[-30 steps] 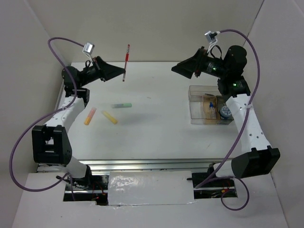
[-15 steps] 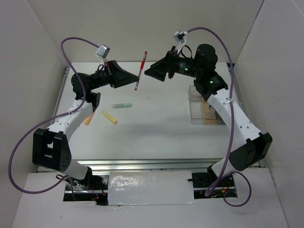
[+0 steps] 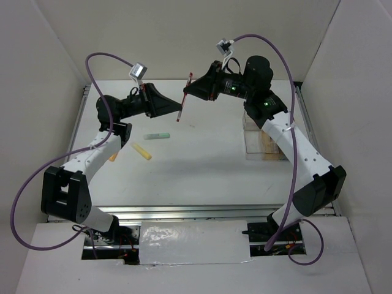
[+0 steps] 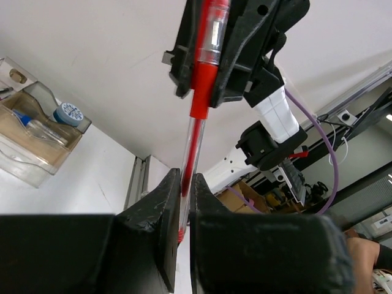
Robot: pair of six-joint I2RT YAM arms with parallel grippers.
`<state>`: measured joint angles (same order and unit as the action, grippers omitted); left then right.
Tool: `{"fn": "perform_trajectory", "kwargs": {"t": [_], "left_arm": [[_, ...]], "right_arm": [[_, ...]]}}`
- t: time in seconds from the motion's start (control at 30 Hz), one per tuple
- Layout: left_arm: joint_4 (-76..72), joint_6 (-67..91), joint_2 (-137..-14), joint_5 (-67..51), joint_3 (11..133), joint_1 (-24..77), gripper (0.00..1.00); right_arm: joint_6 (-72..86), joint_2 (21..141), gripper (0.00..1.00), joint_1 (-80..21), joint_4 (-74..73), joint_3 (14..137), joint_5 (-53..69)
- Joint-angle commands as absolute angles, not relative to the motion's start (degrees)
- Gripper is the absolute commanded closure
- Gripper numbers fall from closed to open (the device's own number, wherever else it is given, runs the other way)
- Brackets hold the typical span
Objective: Sort the stationery into containers
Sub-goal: Pick up the pen from the center of the board, then place the stationery in the storage box.
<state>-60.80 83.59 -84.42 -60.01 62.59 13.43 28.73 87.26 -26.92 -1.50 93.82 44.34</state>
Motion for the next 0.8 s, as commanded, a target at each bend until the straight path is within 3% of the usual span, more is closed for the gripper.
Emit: {"fn": "perform_trajectory", "kwargs": {"t": [0.0, 0.07, 0.1, 0.13, 0.2, 0.23, 0.27, 0.33, 0.37, 0.4, 0.47, 0.6, 0.77], "left_arm": [[-61.7, 80.8, -82.4, -60.2, 63.6, 13.5, 1.00], [-58.6, 79.0, -82.3, -60.3, 64.2, 13.5, 0.88], [-56.9, 78.1, -82.4, -60.4, 64.4, 13.6, 0.78], [-52.1, 75.3, -82.3, -60.9, 65.4, 13.5, 0.55], [-45.3, 68.4, -81.8, -61.3, 66.6, 13.4, 0.36], [-41.1, 64.8, -81.6, -61.3, 68.3, 13.1, 0.09], [-30.8, 60.8, -81.4, -61.1, 69.4, 12.9, 0.01], [-13.8, 39.5, -81.1, -56.7, 75.2, 12.0, 0.01], [6.1, 31.5, -81.2, -52.9, 77.9, 11.9, 0.01], [11.6, 20.7, -81.1, -49.0, 80.8, 11.9, 0.01], [19.2, 14.8, -80.9, -40.9, 81.4, 11.4, 0.01], [22.5, 8.7, -80.1, -34.0, 80.0, 9.1, 0.01], [21.9, 9.5, -81.6, -34.6, 78.7, 7.1, 0.01]], "right_arm": [[28.6, 86.4, 0.80, -27.3, 1.4, 94.9, 44.6], [28.4, 86.0, 0.87, -27.1, 1.2, 94.7, 44.6], [28.2, 86.0, 0.95, -26.7, 0.9, 94.7, 44.6], [27.6, 85.8, 0.99, -26.5, 0.6, 94.7, 44.6], [26.5, 85.3, 1.00, -24.7, -1.7, 95.3, 45.4], [24.4, 85.0, 1.00, -23.8, -2.7, 95.5, 46.1], [22.7, 84.6, 1.00, -22.5, -4.4, 96.0, 46.9], [11.6, 84.6, 1.00, -18.2, -13.6, 98.9, 49.2], [6.6, 84.8, 1.00, -16.5, -18.1, 100.2, 49.0], [-5.9, 85.1, 1.00, -14.7, -27.8, 102.9, 49.2], [-18.0, 85.9, 1.00, -9.6, -36.7, 104.2, 46.0], [-51.7, 86.7, 1.00, -3.3, -50.5, 101.3, 33.2], [-72.1, 91.7, 1.00, 2.6, -51.5, 97.5, 18.8]]}}
